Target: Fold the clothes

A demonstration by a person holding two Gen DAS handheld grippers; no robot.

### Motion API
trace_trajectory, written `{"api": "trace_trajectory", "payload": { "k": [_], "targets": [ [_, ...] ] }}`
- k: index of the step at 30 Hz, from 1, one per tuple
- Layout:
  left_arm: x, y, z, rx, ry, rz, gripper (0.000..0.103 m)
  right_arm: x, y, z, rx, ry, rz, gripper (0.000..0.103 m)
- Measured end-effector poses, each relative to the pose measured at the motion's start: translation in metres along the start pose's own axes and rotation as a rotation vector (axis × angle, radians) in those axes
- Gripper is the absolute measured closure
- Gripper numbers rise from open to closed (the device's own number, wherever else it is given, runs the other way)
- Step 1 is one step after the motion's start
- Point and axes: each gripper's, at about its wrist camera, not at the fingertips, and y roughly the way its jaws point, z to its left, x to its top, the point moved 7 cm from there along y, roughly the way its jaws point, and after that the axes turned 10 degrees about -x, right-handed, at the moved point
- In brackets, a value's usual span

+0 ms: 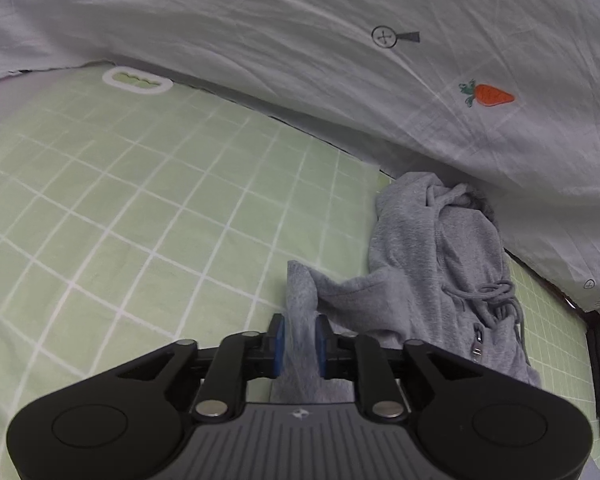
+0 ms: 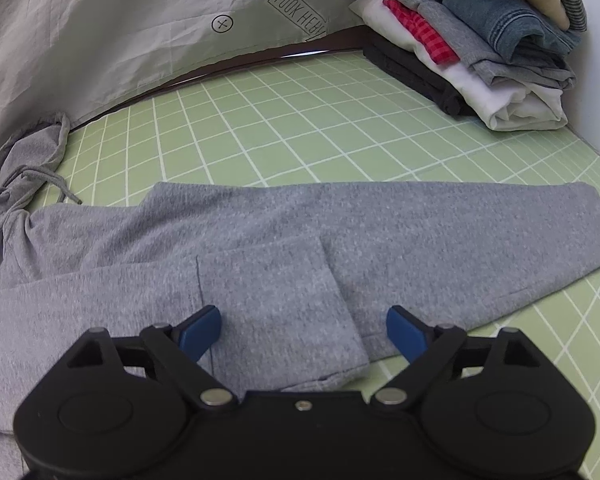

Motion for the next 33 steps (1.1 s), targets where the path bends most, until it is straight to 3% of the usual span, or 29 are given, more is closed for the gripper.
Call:
{"api": "trace_trajectory", "payload": {
  "k": [2,7,10,11,12,14,18,23,29,33],
  "targets": [
    [-0.011,-0.007,-0.005,0.011,0.025,0.011,0.068,-0.001,-0.001,0.000,0.000,0.002,-0.007,0.012],
    [-0.047,-0.020,-0.013,0.041,0.079,0.063,0.069,-0.003,-0.002,0.000,-0.002,0.006,-0.028,0.012],
    [-0.067,-0.025,-0.008,0.058,0.063,0.085,0.074,-0.004,-0.003,0.000,0.001,0.003,-0.036,0.012],
    [-0.072,-0.028,-0.006,0.067,0.065,0.087,0.085,-0.004,-0.003,-0.001,0.003,0.002,-0.041,0.012],
    [-0.076,-0.030,-0.004,0.085,0.074,0.090,0.091,-0.005,-0.003,-0.001,0.005,0.001,-0.045,0.012],
    [-0.081,-0.034,0.001,0.091,0.089,0.085,0.090,-0.006,-0.004,-0.001,0.007,-0.001,-0.055,0.011],
    [-0.081,-0.037,0.005,0.083,0.026,0.068,0.088,-0.006,-0.004,-0.002,0.007,0.000,-0.064,0.010],
    [-0.084,-0.037,-0.003,0.120,0.074,0.068,0.086,-0.007,-0.005,-0.002,0.017,-0.004,-0.065,0.012],
    [-0.086,-0.037,-0.006,0.134,0.096,0.063,0.084,-0.009,-0.018,0.010,0.099,-0.066,-0.092,0.063],
    [-0.088,-0.037,-0.007,0.136,0.107,0.058,0.083,-0.006,-0.025,0.016,0.087,-0.097,-0.095,0.096]
  ]
}}
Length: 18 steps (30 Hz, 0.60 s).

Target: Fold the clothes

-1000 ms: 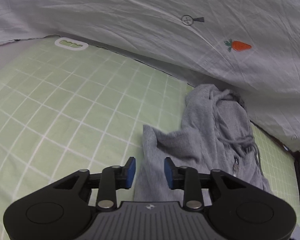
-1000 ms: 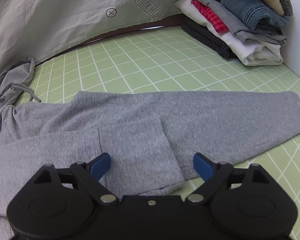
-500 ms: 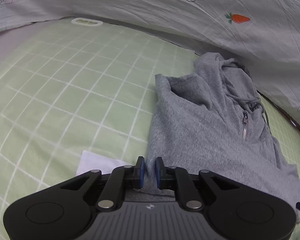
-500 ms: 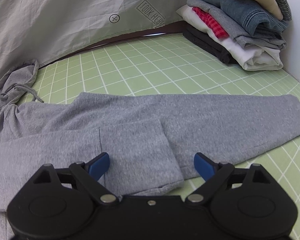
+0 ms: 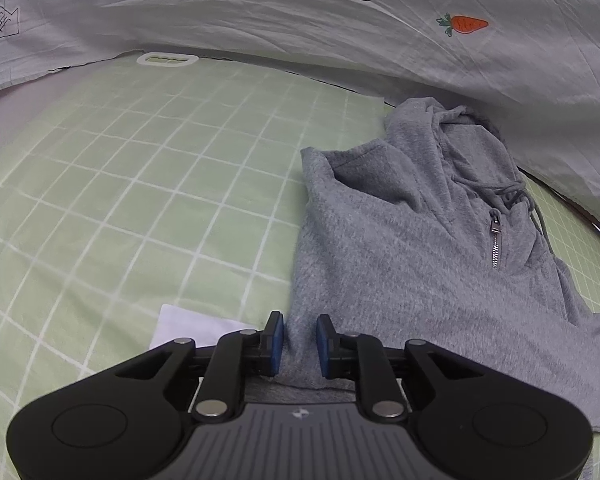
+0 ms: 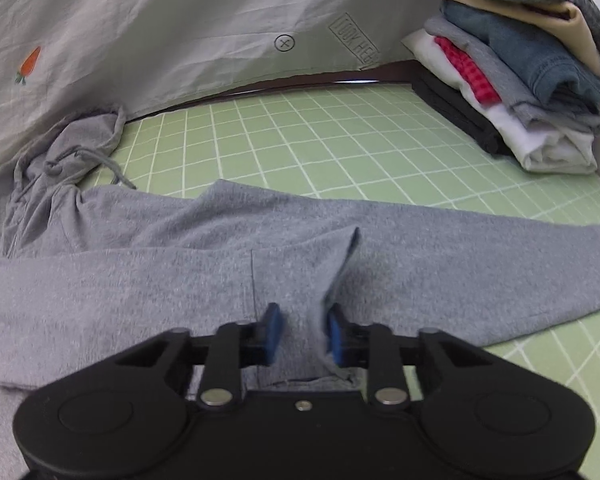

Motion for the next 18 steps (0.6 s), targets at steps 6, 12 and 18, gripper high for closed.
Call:
{"api": "trace_trajectory", "payload": {
  "k": [6,12,18],
  "targets": [
    [-0.001,0.000,-0.003,0.008,0.024,0.003,0.081,0.022,-0.024,0.026,0.167,0.096,-0.021,0.097],
    [-0.001,0.000,-0.002,-0.010,0.014,0.000,0.077,0.042,-0.076,0.101,0.584,0.042,-0.048,0.097],
    [-0.004,0.005,-0.020,-0.032,0.097,0.016,0.040,0.008,-0.098,0.162,0.660,-0.225,-0.007,0.048]
  ]
}}
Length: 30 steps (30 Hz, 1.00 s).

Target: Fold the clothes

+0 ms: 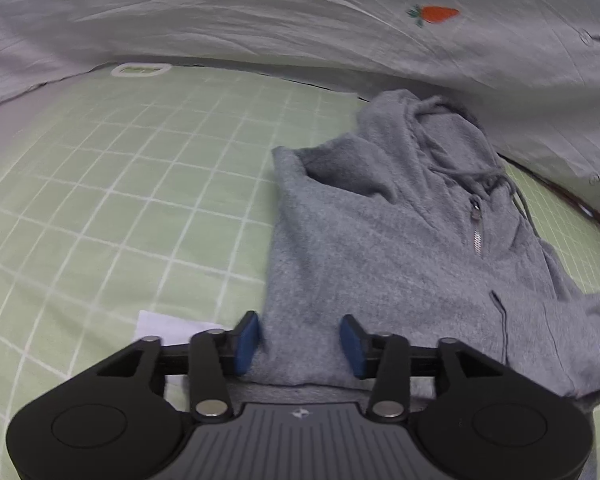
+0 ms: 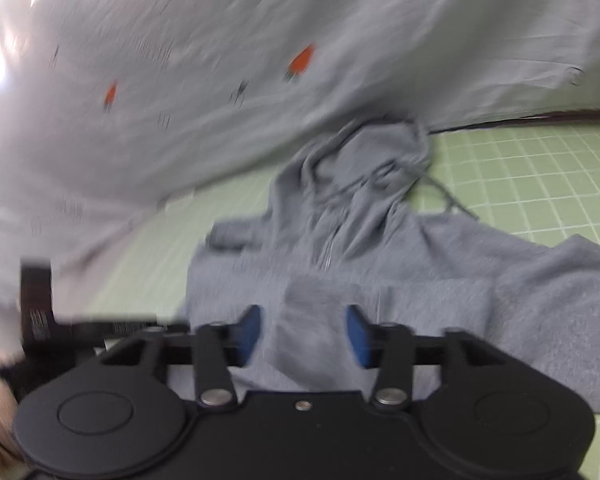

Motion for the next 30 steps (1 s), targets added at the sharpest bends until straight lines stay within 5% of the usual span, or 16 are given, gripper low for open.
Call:
{"api": "trace_trajectory", "payload": {
  "k": [2,4,11,21,30],
  "targets": [
    [-0.003,0.006,-0.013,0.010,0.074,0.035,0.017,-0.004,0.000,-0.006,-0.046,0.004,0.000,0.037],
    [-0.008,0.013,-0.025,0.050,0.156,0.077,0.011,-0.004,-0.007,-0.017,-0.109,0.025,-0.033,0.000],
    [-0.009,-0.004,-0.040,0.051,0.121,0.071,0.011,-0.035,-0.039,-0.079,-0.375,0.075,-0.036,0.000],
    [-0.008,-0.023,-0.080,0.043,0.147,0.007,0.009,-0.074,-0.047,-0.158,-0.546,0.294,0.044,0.000],
    [0.015,-0.012,-0.065,0.191,0.248,0.014,0.008,-0.064,-0.020,-0.193,-0.610,0.349,0.050,0.000]
  ]
}}
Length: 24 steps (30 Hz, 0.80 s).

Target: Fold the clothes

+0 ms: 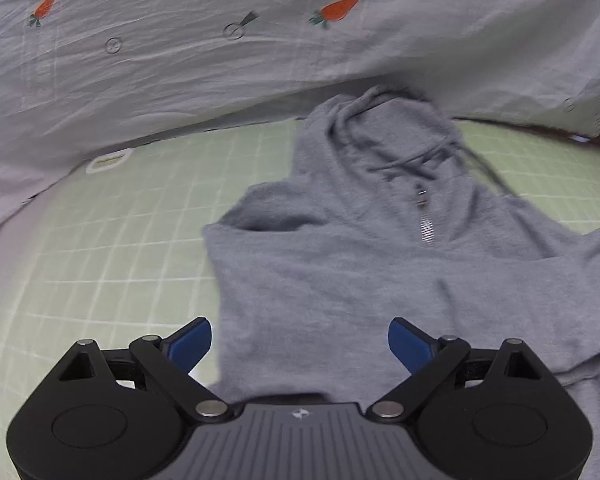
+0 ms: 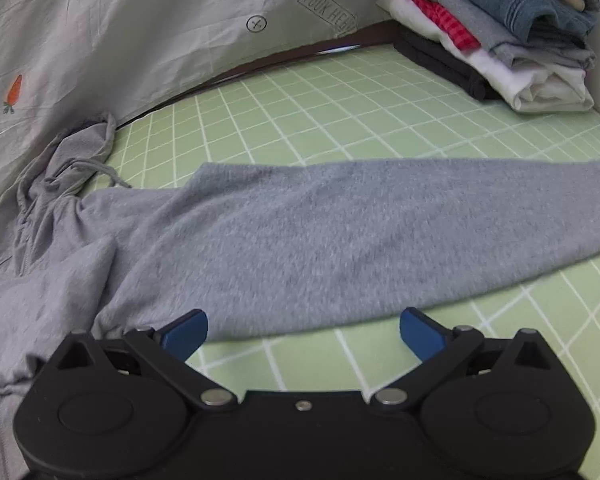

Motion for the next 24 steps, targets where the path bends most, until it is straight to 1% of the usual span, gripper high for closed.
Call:
{"api": "trace_trajectory", "payload": {
  "k": [3,6,7,9,11,15,18,21,22,24],
  "targets": [
    [-0.012,0.009,0.024,0.081,-0.019,0.048,0.008,-0.002,0.002,0.006,-0.026,-0.050,-0.005,0.000],
    [-0.030,0.014,0.050,0.138,-0.062,0.091,0.008,-0.009,0.000,0.011,-0.038,-0.118,-0.026,0.000],
    [-0.036,0.015,0.057,0.140,-0.083,0.097,0.007,-0.009,0.000,0.011,-0.039,-0.121,-0.031,0.000],
    [-0.044,0.015,0.068,0.106,-0.150,0.087,0.005,-0.008,0.000,0.011,-0.042,-0.118,-0.034,0.000],
    [-0.045,0.015,0.072,0.094,-0.192,0.092,0.005,-0.006,0.002,0.012,-0.046,-0.115,-0.033,0.000],
    [-0.036,0.009,0.066,0.106,-0.168,0.080,0.005,-0.006,0.003,0.014,-0.053,-0.103,-0.044,0.000],
    [-0.028,0.000,0.063,0.079,-0.188,0.042,0.005,-0.008,0.002,0.013,-0.055,-0.098,-0.062,0.000],
    [-0.020,-0.013,0.064,0.073,-0.224,-0.005,0.005,-0.010,0.000,0.014,-0.056,-0.092,-0.080,0.000],
    [-0.017,-0.017,0.062,0.062,-0.226,-0.024,0.005,-0.011,0.000,0.014,-0.056,-0.091,-0.088,0.000],
    [-0.010,-0.024,0.053,0.013,-0.202,-0.055,0.005,-0.012,-0.001,0.014,-0.055,-0.089,-0.106,0.000]
  ]
}}
